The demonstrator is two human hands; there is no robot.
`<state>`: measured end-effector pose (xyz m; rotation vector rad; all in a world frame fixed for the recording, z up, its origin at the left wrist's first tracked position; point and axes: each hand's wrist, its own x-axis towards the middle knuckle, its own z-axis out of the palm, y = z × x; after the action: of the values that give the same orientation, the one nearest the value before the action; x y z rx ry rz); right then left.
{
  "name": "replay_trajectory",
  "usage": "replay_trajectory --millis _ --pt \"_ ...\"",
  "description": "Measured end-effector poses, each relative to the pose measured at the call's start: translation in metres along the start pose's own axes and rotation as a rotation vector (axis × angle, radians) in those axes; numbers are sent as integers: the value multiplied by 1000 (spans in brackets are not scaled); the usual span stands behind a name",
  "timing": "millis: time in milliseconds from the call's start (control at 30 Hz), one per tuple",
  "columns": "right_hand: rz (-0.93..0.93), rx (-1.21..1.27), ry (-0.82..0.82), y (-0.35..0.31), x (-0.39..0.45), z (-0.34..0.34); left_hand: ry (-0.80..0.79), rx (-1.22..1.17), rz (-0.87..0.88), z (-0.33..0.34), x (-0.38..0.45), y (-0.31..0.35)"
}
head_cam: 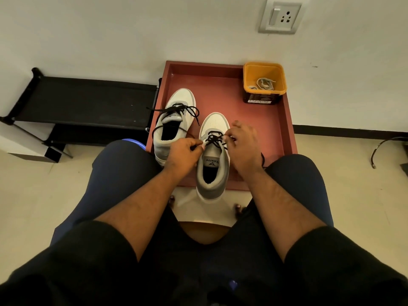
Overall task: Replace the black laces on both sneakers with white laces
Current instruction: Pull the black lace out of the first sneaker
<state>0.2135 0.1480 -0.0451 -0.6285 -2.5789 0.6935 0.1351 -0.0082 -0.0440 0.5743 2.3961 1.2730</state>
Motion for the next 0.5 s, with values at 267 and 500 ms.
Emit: replay_trajectory --millis 267,500 --pt "-137 -126 -121 -2 -2 -9 -13 -5 18 1 0 1" --pt "-263 -247 -165 -13 -7 6 -34 -10 33 0 0 -1"
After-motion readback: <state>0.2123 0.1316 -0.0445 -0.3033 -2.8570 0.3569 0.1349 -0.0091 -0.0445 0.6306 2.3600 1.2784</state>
